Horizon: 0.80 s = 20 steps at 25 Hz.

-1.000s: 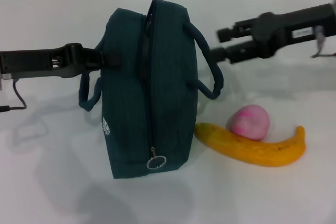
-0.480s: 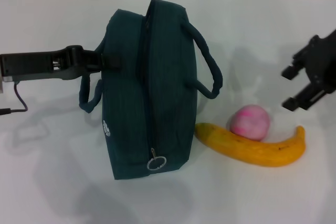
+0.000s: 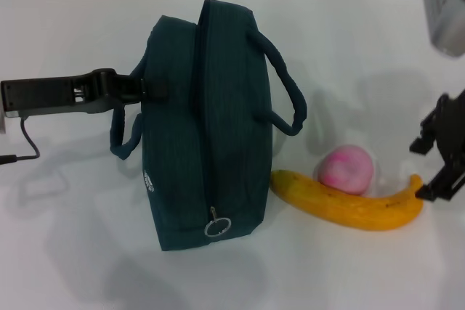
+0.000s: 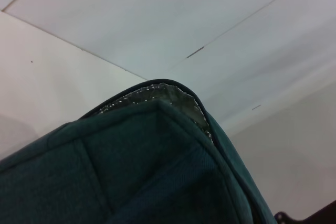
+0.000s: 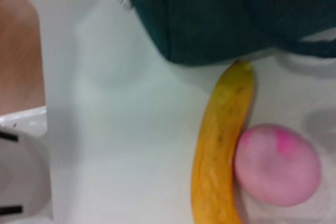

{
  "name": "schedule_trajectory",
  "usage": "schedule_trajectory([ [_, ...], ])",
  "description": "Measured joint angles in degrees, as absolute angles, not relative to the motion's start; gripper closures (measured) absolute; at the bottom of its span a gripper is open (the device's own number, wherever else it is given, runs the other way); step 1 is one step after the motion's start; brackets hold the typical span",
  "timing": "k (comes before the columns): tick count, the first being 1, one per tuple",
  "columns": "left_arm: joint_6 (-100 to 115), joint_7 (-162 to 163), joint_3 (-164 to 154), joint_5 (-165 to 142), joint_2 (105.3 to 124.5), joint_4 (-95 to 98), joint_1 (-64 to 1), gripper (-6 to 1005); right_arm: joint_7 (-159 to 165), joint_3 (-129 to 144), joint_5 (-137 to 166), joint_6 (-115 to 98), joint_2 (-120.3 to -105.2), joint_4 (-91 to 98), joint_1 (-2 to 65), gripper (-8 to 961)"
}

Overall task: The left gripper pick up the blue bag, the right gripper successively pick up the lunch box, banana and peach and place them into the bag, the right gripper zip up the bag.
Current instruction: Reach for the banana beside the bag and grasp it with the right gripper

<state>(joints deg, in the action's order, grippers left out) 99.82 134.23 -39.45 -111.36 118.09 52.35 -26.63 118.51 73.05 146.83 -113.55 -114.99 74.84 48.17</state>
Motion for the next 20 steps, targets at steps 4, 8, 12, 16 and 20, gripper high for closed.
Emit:
schedule_trajectory([
  [4, 99.6, 134.2, -39.4, -111.4, 118.11, 52.3, -26.7, 970, 118.4, 77.6, 147.2, -111.8, -115.21, 73.5, 47.5, 218],
  [8, 99.6, 134.3, -39.4, -111.3, 118.12, 52.3, -26.8, 970, 118.4, 80.8, 147.5, -108.9, -115.32, 70.7, 47.5, 221],
  [12, 99.5, 134.2, -39.4, -111.3, 118.20, 52.3, -26.8, 970, 118.3, 82.4, 147.9, -106.3, -115.43, 68.3, 47.6, 222],
  [16, 99.1, 134.2, -39.4, -111.3, 118.21, 52.3, -26.7, 969, 118.1, 84.3, 147.8, -104.1, -115.59, 65.6, 48.1, 223],
  [20, 99.1, 134.2, -39.4, -111.3, 118.21, 51.8, -26.9, 969, 118.0, 87.0, 147.8, -101.6, -115.77, 64.4, 48.2, 225],
])
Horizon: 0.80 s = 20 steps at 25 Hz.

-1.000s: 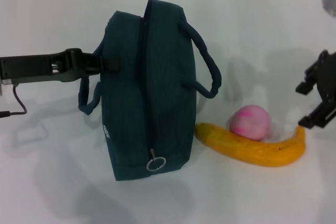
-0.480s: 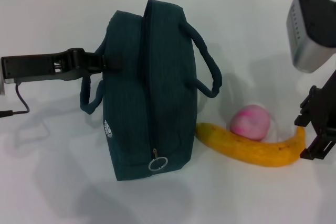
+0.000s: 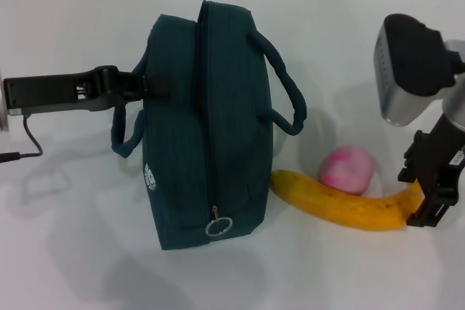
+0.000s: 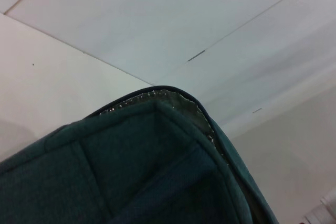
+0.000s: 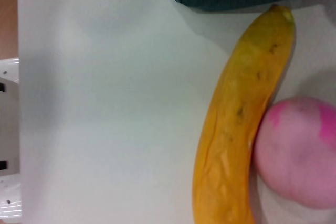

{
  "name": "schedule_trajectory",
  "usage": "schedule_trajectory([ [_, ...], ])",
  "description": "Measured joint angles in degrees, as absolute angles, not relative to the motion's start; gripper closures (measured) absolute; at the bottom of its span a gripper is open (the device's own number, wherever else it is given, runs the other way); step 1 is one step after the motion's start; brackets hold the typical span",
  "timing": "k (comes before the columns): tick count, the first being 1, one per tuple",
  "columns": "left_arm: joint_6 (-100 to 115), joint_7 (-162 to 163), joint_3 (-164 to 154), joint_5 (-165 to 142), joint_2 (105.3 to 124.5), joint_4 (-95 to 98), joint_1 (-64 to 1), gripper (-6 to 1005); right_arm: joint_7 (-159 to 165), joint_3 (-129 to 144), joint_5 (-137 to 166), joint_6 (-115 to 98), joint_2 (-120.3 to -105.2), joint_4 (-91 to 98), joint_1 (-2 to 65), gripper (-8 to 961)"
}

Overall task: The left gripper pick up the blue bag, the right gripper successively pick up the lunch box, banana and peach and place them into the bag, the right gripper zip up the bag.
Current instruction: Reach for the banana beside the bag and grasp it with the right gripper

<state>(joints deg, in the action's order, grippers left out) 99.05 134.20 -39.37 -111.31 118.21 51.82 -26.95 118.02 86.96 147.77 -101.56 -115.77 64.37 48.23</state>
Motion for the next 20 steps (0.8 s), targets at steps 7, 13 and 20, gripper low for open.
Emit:
schedule_trajectory([
  [7, 99.0, 134.2, -39.4, -111.3, 118.21, 51.0, -27.1, 969, 117.5, 88.5, 147.5, -99.2, -115.94, 62.3, 48.6, 227],
  [13, 99.0, 134.2, -39.4, -111.2, 118.21, 51.0, -27.2, 969, 117.1, 90.4, 146.7, -98.6, -116.19, 61.4, 49.0, 229],
  [20, 99.1, 134.2, -39.4, -111.2, 118.21, 51.0, -27.2, 969, 117.3, 93.4, 145.9, -97.3, -116.19, 60.9, 49.3, 231],
])
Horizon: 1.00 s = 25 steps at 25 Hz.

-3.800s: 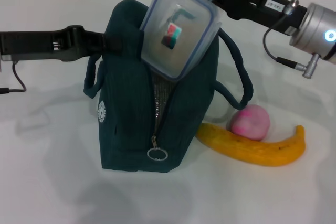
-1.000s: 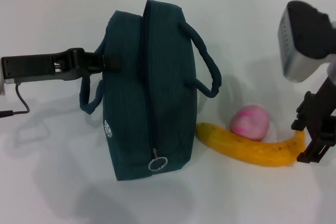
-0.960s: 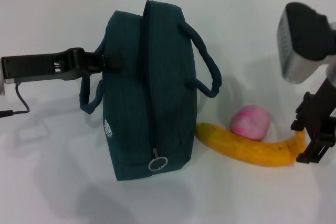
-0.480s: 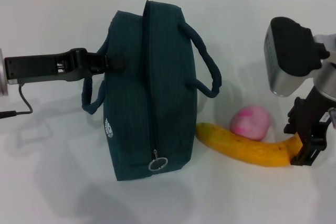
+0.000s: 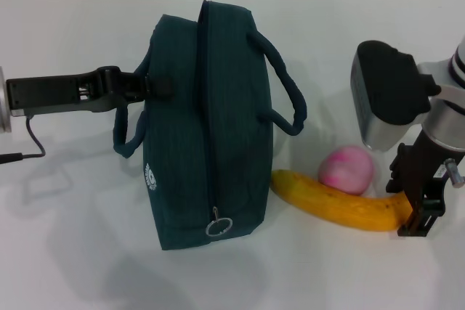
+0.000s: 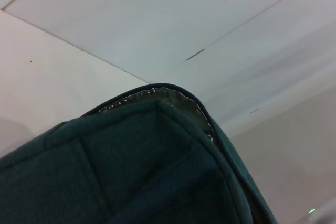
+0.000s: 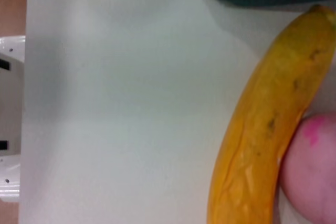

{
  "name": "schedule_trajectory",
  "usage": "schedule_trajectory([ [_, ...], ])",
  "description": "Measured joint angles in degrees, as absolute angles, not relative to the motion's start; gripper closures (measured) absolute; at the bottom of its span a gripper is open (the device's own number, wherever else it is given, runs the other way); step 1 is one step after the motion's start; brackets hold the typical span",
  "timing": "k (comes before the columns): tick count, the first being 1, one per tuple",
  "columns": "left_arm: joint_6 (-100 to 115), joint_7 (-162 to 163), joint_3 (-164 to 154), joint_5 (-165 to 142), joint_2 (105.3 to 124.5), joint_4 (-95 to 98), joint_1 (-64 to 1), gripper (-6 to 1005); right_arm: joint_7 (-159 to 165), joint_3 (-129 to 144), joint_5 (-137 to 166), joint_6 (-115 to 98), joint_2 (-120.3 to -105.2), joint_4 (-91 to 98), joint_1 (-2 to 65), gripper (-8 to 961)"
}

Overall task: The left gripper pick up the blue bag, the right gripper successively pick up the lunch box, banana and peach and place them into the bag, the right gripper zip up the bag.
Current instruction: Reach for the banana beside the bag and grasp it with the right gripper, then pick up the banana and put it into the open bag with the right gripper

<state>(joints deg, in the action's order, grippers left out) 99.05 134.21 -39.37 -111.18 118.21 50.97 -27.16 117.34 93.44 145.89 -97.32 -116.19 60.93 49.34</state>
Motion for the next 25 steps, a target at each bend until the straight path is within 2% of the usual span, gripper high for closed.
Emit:
schedule_trajectory([
  [6, 99.1, 134.2, -39.4, -111.1, 118.21, 51.0, -27.1, 969, 118.4, 95.4, 145.9, -95.4, -116.18, 61.0, 49.1, 233],
  [12, 99.1, 134.2, -39.4, -110.4, 118.17, 51.0, -27.1, 969, 118.7, 95.4, 146.0, -96.9, -116.18, 61.9, 49.4, 373],
  [18, 99.1, 134.2, -39.3, -109.5, 117.79, 51.0, -26.5, 969, 118.8, 93.5, 145.7, -101.4, -115.80, 69.3, 48.7, 425],
  [20, 99.1, 134.2, -39.3, -109.3, 117.71, 51.0, -26.4, 969, 118.8, 91.8, 145.4, -103.1, -115.80, 71.8, 48.2, 471],
  [25, 99.2, 134.4, -39.3, -108.4, 117.69, 51.0, -26.4, 969, 118.8, 84.2, 145.0, -108.1, -115.67, 75.8, 47.2, 477],
])
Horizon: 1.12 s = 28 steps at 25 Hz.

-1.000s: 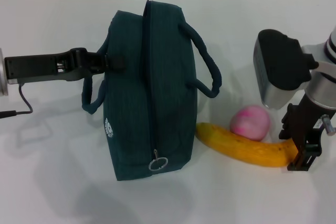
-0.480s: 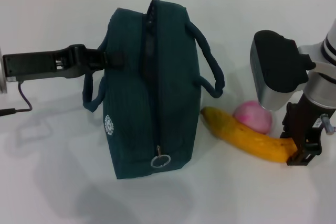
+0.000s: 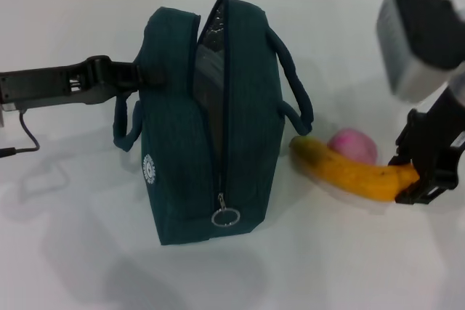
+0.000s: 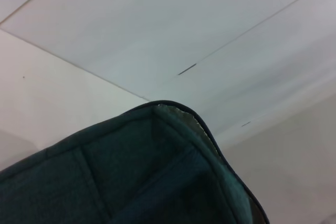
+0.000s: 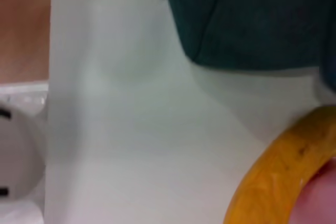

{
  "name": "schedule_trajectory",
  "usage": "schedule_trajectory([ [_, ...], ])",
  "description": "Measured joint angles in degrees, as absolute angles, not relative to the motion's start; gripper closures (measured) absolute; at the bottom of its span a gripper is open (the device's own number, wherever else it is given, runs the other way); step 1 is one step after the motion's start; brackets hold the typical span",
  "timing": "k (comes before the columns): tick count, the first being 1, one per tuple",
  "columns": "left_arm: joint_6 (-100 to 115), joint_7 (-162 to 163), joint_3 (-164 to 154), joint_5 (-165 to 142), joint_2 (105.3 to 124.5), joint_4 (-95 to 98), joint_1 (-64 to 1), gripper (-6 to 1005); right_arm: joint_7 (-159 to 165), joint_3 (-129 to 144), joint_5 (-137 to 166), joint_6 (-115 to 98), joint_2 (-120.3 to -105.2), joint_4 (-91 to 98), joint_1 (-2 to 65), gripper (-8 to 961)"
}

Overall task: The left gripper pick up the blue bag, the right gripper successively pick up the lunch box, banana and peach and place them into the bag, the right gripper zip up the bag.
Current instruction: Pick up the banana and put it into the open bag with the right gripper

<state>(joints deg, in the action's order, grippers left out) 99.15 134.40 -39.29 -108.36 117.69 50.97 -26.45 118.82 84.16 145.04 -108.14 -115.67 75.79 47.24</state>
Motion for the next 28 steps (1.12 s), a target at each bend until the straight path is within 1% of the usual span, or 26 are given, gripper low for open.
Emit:
schedule_trajectory([
  [7, 99.3, 134.3, -39.3, -108.1, 117.68, 51.0, -26.4, 969, 118.2, 69.8, 143.2, -114.0, -115.23, 79.2, 46.3, 484],
  [11, 99.5, 134.2, -39.3, -108.0, 117.71, 51.0, -26.4, 969, 117.9, 61.9, 143.1, -116.4, -114.73, 79.7, 46.5, 485],
  [14, 100.2, 134.2, -39.5, -106.6, 117.78, 51.0, -26.5, 969, 117.8, 55.3, 142.3, -118.5, -113.98, 80.3, 47.0, 485],
  [19, 102.6, 134.2, -39.7, -103.6, 117.99, 51.1, -26.5, 969, 118.4, 46.3, 136.2, -122.6, -111.74, 83.6, 46.9, 486],
  [22, 103.4, 134.2, -39.7, -103.0, 118.08, 51.1, -26.3, 969, 119.1, 43.7, 133.6, -123.1, -110.94, 85.9, 46.2, 485],
  [25, 103.5, 134.2, -39.7, -103.0, 118.11, 51.0, -26.0, 969, 119.3, 42.6, 132.1, -123.1, -110.74, 86.6, 45.8, 486],
  [28, 103.5, 134.2, -39.8, -103.2, 118.23, 51.0, -25.9, 969, 119.3, 42.5, 130.1, -123.1, -110.95, 86.7, 45.7, 486],
])
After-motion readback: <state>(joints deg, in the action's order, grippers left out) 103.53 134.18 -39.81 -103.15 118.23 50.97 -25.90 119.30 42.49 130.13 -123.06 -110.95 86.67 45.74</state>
